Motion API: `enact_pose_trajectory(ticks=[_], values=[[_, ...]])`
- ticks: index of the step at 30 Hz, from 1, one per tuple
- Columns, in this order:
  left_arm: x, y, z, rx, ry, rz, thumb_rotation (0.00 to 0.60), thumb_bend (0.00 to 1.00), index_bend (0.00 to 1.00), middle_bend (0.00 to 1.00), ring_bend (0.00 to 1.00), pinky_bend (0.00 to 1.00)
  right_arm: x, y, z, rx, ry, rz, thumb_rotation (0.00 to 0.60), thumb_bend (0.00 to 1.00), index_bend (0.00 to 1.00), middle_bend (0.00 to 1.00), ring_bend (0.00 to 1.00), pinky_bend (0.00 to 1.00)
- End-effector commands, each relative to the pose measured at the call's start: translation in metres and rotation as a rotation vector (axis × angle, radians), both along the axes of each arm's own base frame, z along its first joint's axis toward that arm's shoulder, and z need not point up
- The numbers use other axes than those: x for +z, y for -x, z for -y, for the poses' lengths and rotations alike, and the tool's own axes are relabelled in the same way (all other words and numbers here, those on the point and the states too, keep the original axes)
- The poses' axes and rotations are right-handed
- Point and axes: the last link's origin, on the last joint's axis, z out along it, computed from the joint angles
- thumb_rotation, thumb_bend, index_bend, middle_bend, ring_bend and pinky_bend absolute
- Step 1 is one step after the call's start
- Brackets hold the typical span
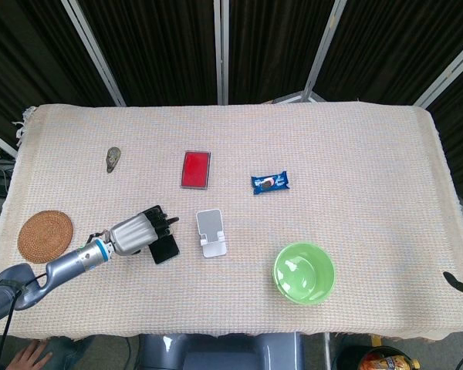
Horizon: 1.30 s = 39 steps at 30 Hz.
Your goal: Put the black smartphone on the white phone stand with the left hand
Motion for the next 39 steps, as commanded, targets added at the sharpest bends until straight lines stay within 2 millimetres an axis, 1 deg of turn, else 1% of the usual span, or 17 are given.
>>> enact_pose_trajectory(ticks=[1, 4, 11, 16, 19, 21, 23, 25, 30, 34, 39], values=[[-0.007, -0.004, -0.004, -0.012, 0.008, -0.008, 0.6, 0.0, 0.22, 0.04, 0.14, 0.19, 0.0, 0.0, 0.0, -0.002, 0.002, 0.001, 0.6, 0.0, 0.0, 0.0, 0.0, 0.0], [-0.017, -0.012, -0.009, -0.023, 0.013, -0.018, 0.6, 0.0, 0.22, 0.04, 0.14, 0.19, 0.0, 0.003, 0.001, -0.012, -0.001, 0.004, 0.6, 0.0, 0.0, 0.0, 0.0, 0.0], [-0.028, -0.022, -0.014, -0.031, 0.026, -0.034, 0.6, 0.0, 0.24, 0.04, 0.14, 0.21, 0.0, 0.004, 0.002, -0.021, -0.002, 0.004, 0.6, 0.0, 0.0, 0.0, 0.0, 0.0], [-0.035, -0.027, -0.013, -0.037, 0.047, -0.048, 0.6, 0.0, 0.28, 0.07, 0.18, 0.23, 0.0, 0.005, 0.003, -0.026, -0.004, 0.005, 0.6, 0.0, 0.0, 0.0, 0.0, 0.0], [-0.039, -0.03, -0.012, -0.041, 0.056, -0.045, 0.6, 0.0, 0.34, 0.16, 0.25, 0.26, 0.0, 0.005, 0.003, -0.029, -0.008, 0.007, 0.6, 0.0, 0.0, 0.0, 0.0, 0.0], [-0.04, -0.033, -0.012, -0.039, 0.059, -0.028, 0.6, 0.0, 0.42, 0.26, 0.35, 0.33, 0.0, 0.005, 0.003, -0.03, -0.009, 0.007, 0.6, 0.0, 0.0, 0.0, 0.0, 0.0], [-0.04, -0.034, -0.012, -0.045, 0.056, -0.016, 0.6, 0.0, 0.52, 0.33, 0.42, 0.37, 0.0, 0.005, 0.003, -0.03, -0.009, 0.007, 0.6, 0.0, 0.0, 0.0, 0.0, 0.0], [-0.039, -0.035, -0.013, -0.051, 0.052, -0.013, 0.6, 0.0, 0.57, 0.37, 0.44, 0.39, 0.0, 0.005, 0.003, -0.03, -0.009, 0.008, 0.6, 0.0, 0.0, 0.0, 0.0, 0.0], [-0.03, -0.04, -0.016, -0.074, 0.028, 0.019, 0.6, 0.0, 0.59, 0.38, 0.45, 0.4, -0.001, 0.005, 0.003, -0.028, -0.013, 0.011, 0.6, 0.0, 0.0, 0.0, 0.0, 0.0], [-0.017, -0.045, -0.019, -0.11, -0.002, 0.041, 0.6, 0.0, 0.59, 0.38, 0.45, 0.41, 0.0, 0.004, 0.003, -0.025, -0.013, 0.015, 0.6, 0.0, 0.0, 0.0, 0.0, 0.0], [0.006, -0.055, -0.021, -0.169, -0.054, 0.061, 0.6, 0.0, 0.6, 0.39, 0.46, 0.41, 0.001, 0.003, 0.001, -0.015, -0.014, 0.024, 0.6, 0.0, 0.0, 0.0, 0.0, 0.0]])
